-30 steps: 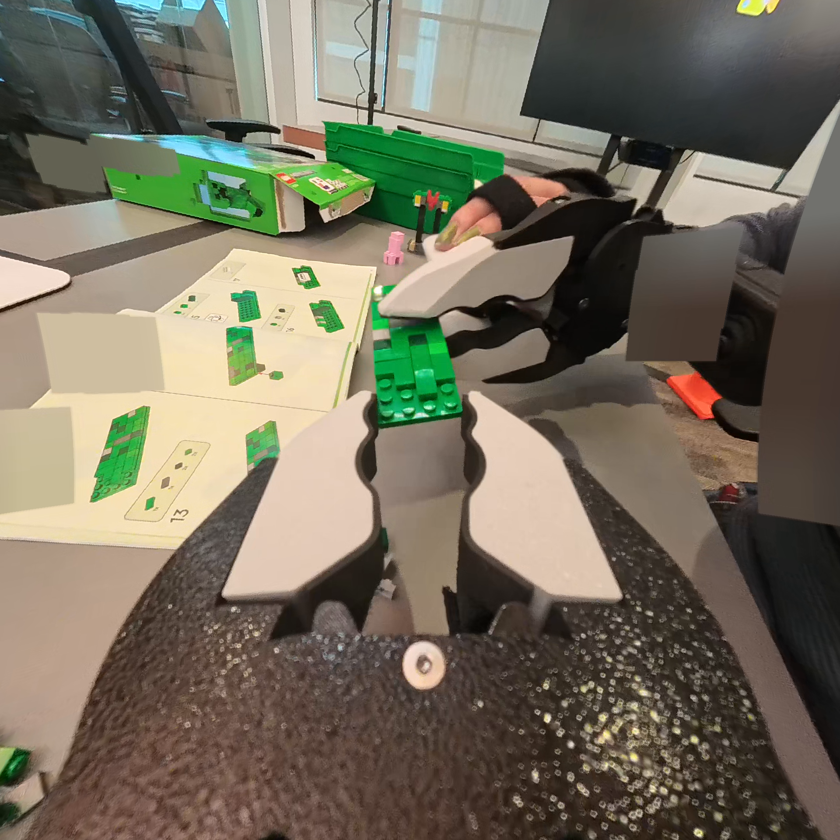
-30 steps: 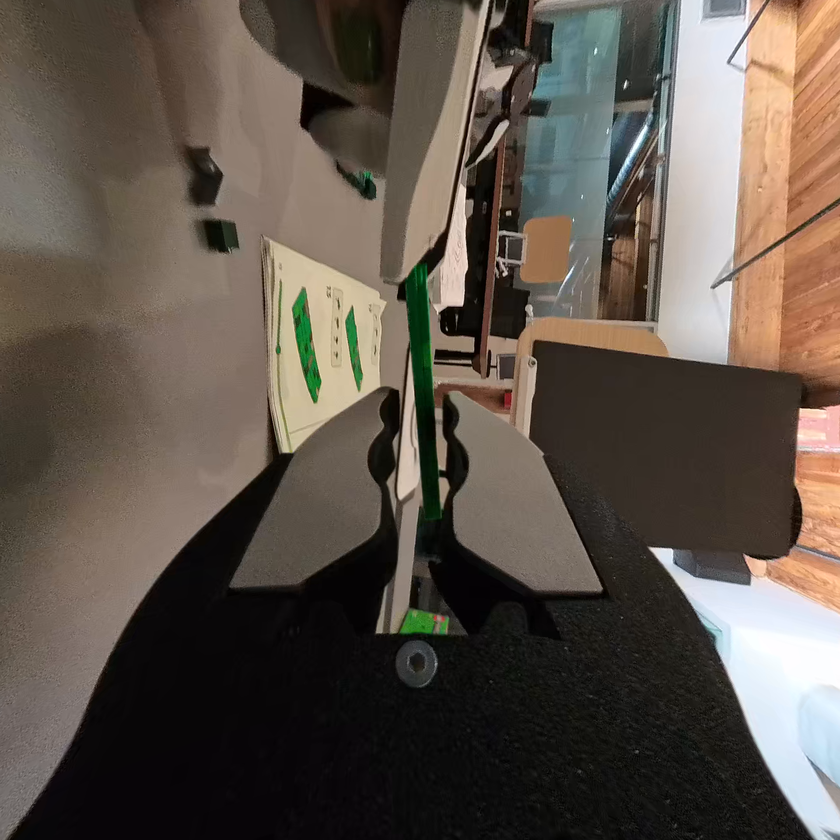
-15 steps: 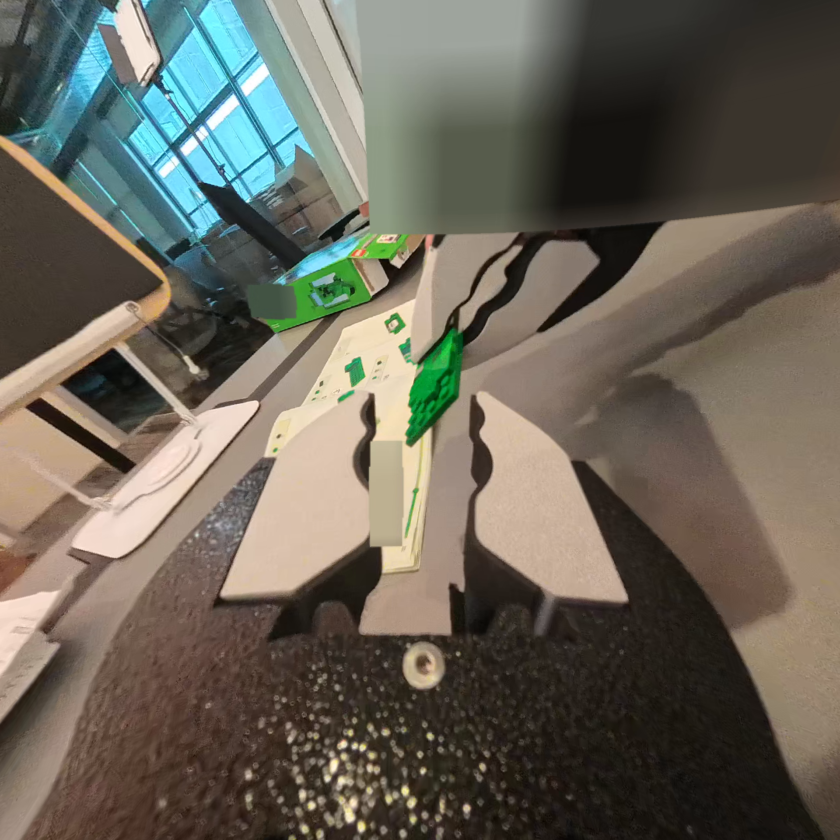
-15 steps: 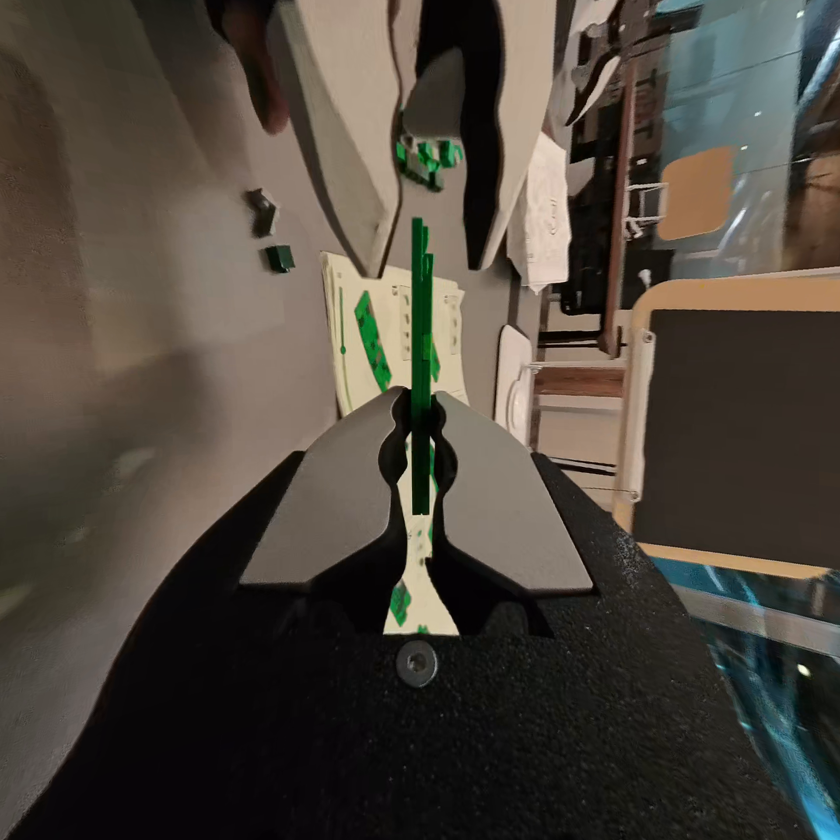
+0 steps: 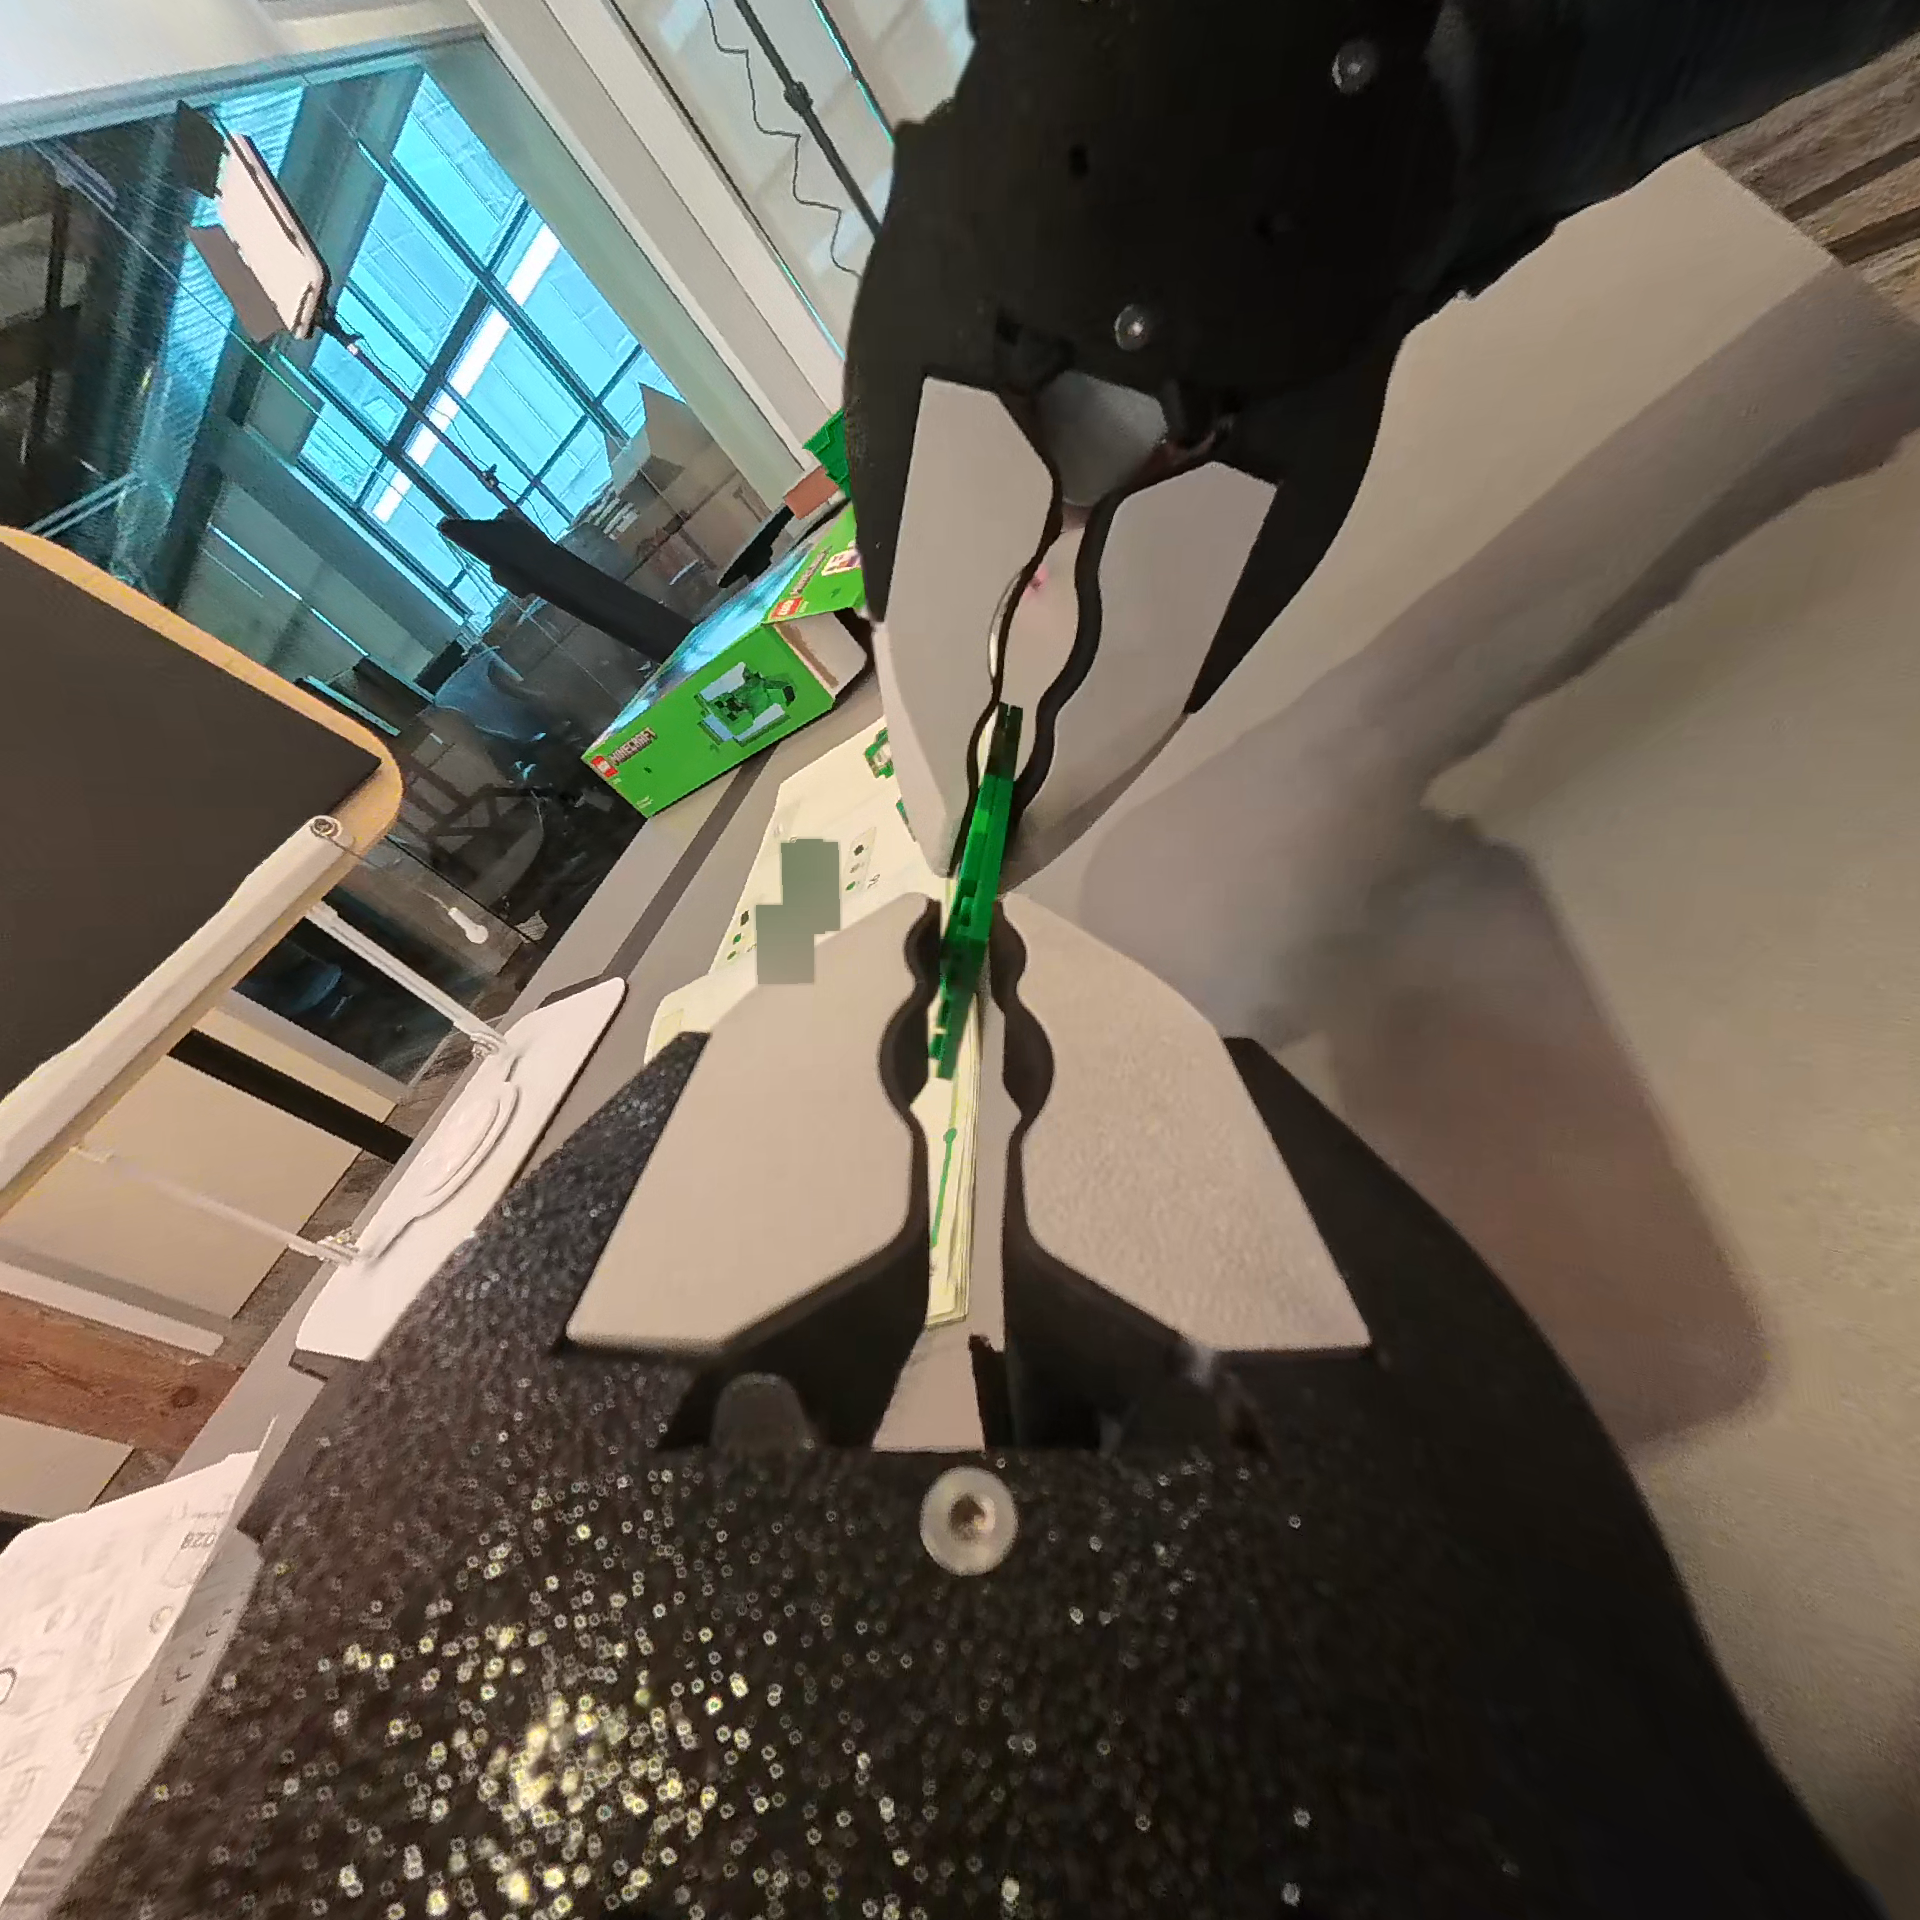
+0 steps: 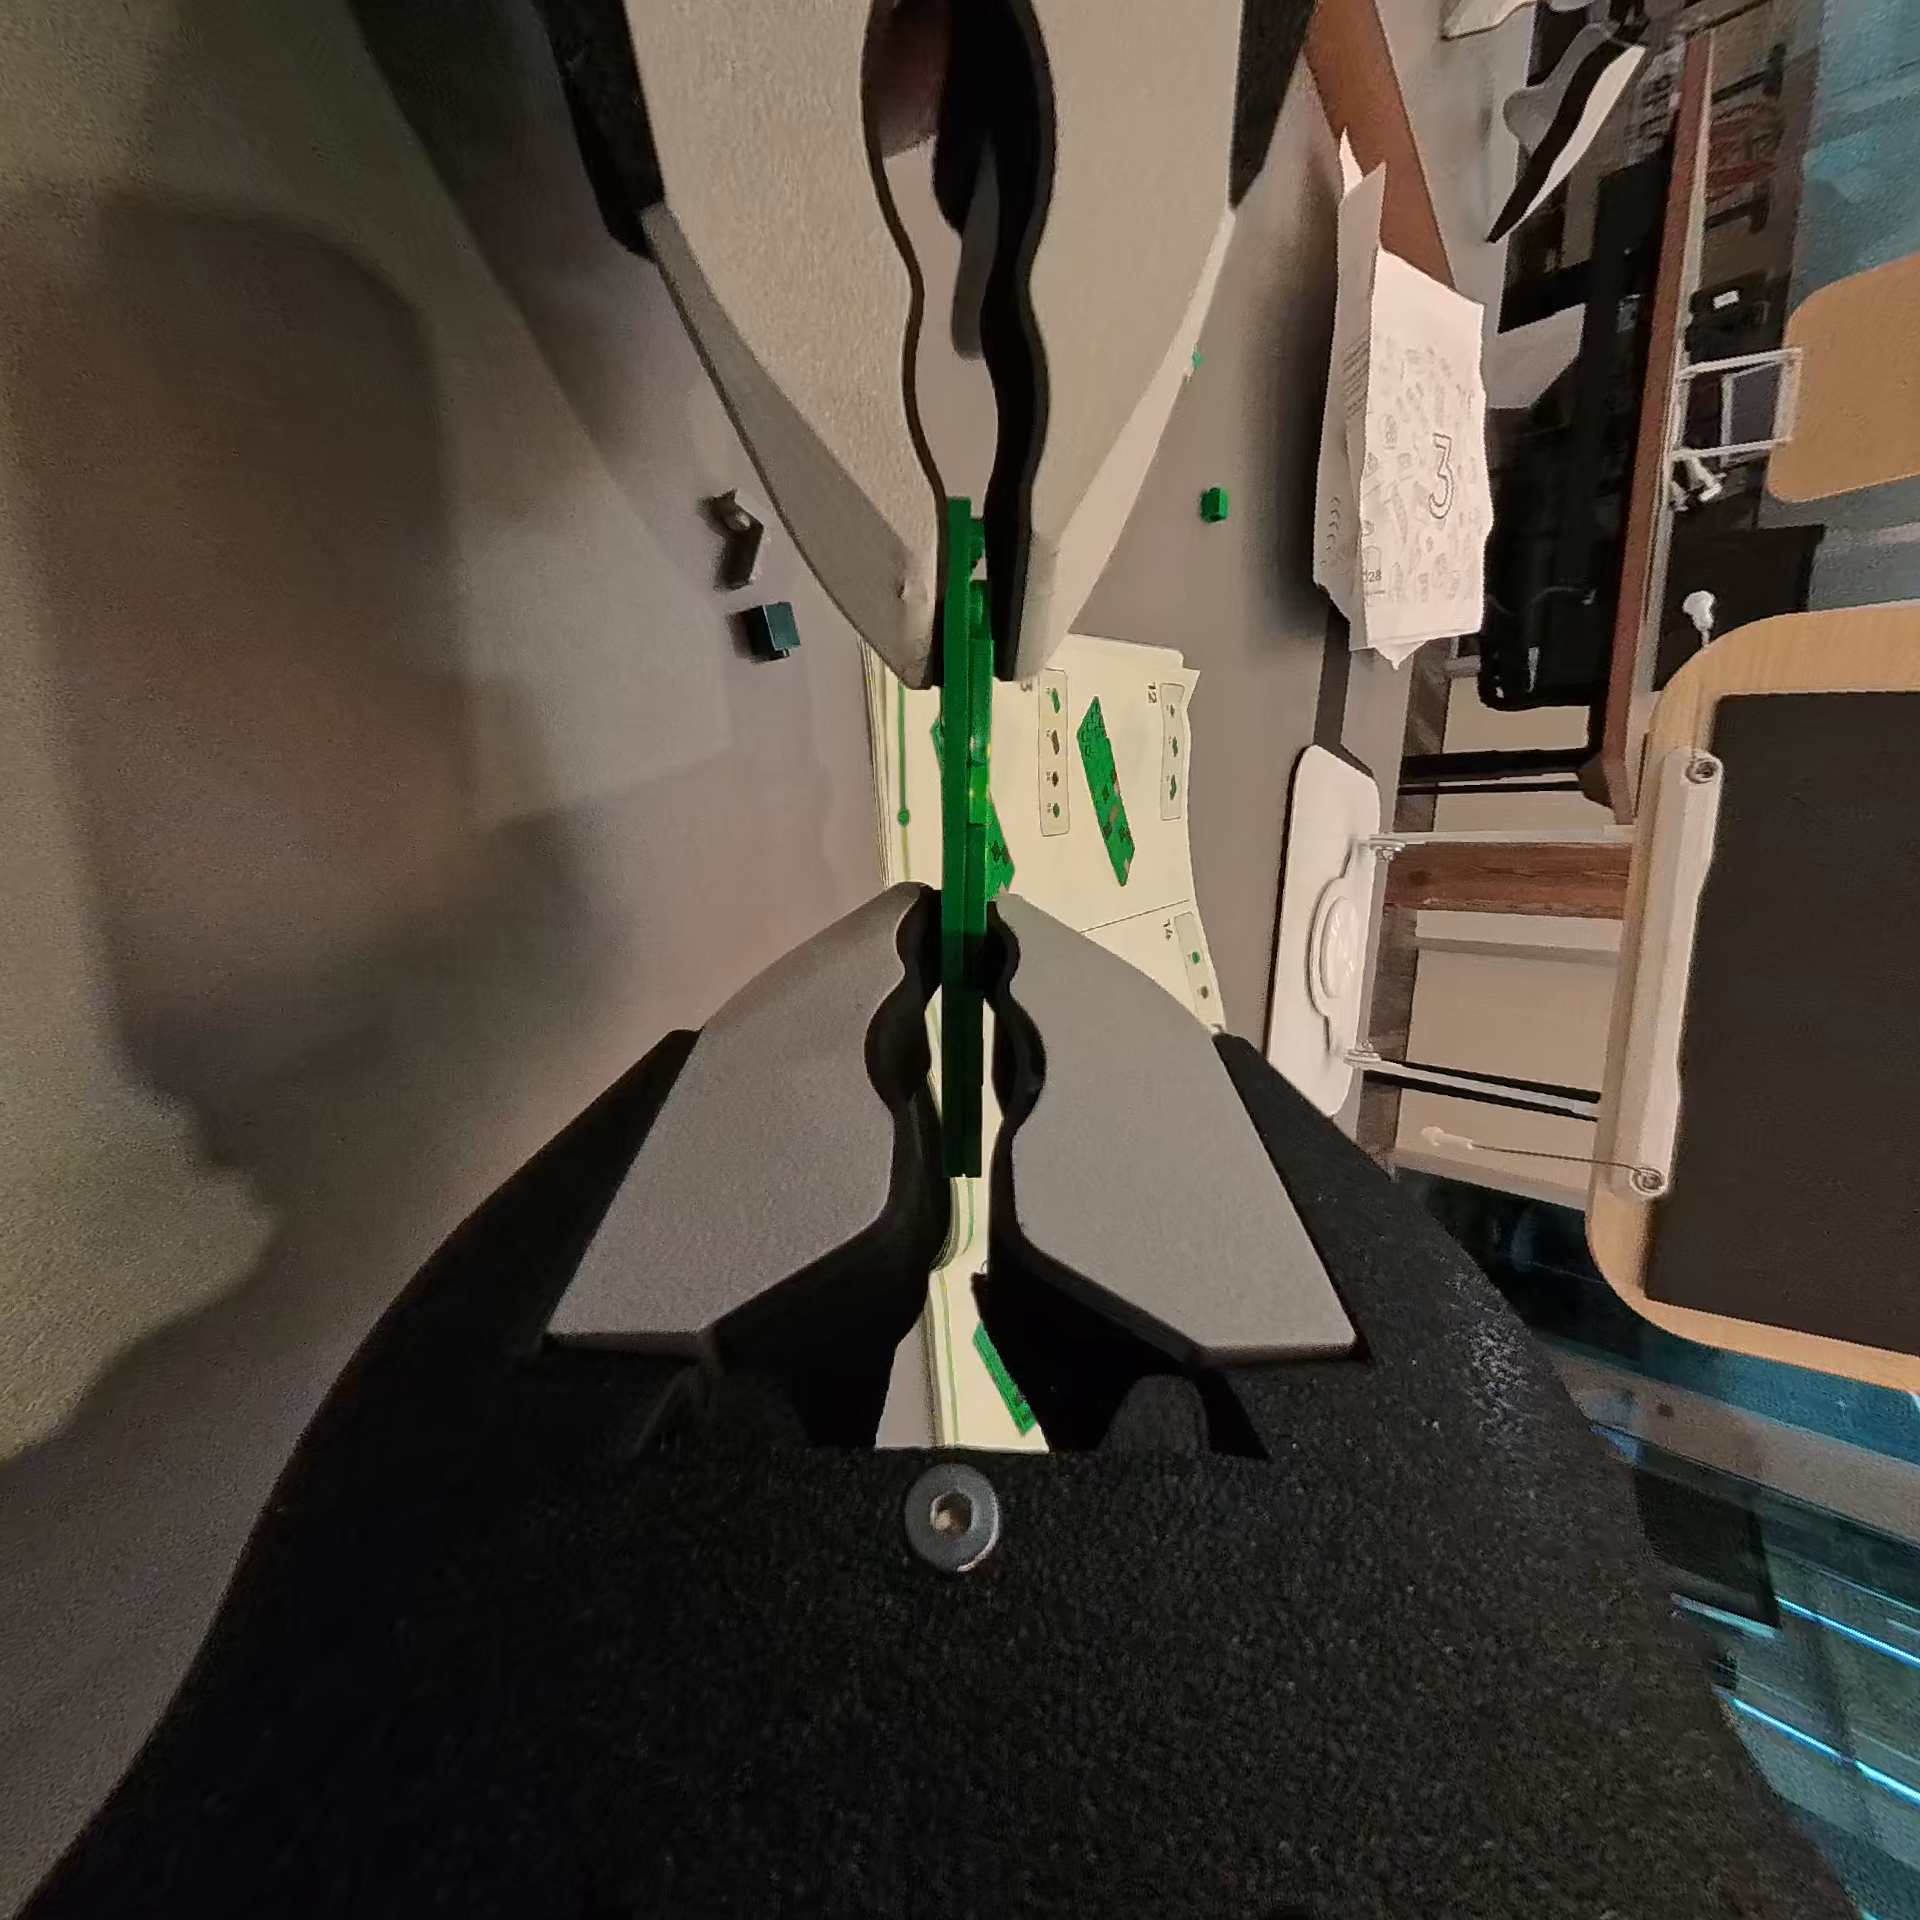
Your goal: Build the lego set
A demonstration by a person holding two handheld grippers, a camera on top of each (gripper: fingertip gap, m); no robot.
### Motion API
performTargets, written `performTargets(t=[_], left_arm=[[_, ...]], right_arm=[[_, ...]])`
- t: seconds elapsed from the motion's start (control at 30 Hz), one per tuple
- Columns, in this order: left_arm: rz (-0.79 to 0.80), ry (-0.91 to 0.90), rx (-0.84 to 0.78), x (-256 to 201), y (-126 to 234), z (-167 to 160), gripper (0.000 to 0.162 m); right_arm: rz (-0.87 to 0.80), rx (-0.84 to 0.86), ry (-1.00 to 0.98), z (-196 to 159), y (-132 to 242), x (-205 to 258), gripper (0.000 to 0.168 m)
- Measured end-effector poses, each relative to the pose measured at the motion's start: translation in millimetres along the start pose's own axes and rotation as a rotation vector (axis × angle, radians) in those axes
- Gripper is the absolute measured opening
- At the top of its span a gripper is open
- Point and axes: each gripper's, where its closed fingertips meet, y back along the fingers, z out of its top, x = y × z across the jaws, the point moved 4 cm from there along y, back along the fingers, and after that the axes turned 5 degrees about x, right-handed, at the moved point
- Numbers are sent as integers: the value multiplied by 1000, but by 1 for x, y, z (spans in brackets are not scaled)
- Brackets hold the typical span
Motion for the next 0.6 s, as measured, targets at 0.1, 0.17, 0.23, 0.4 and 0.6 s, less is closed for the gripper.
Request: performTargets(t=[0.1, 0.17, 0.23, 0.4, 0.6], left_arm=[[-14, 1, 14, -1, 0, 0, 7], [-30, 5, 24, -1, 0, 0, 6], [-41, 32, 26, -1, -1, -2, 6], [-92, 308, 13, 7, -4, -5, 31], [-140, 510, 4, 14, -4, -11, 52]], right_arm=[[8, 3, -2, 0, -1, 0, 6], [19, 5, -8, 0, -2, 1, 7], [22, 9, -14, -1, -3, 2, 7], [-94, 21, -19, -6, -5, -4, 6], [-328, 31, 167, -7, -1, -9, 6]])
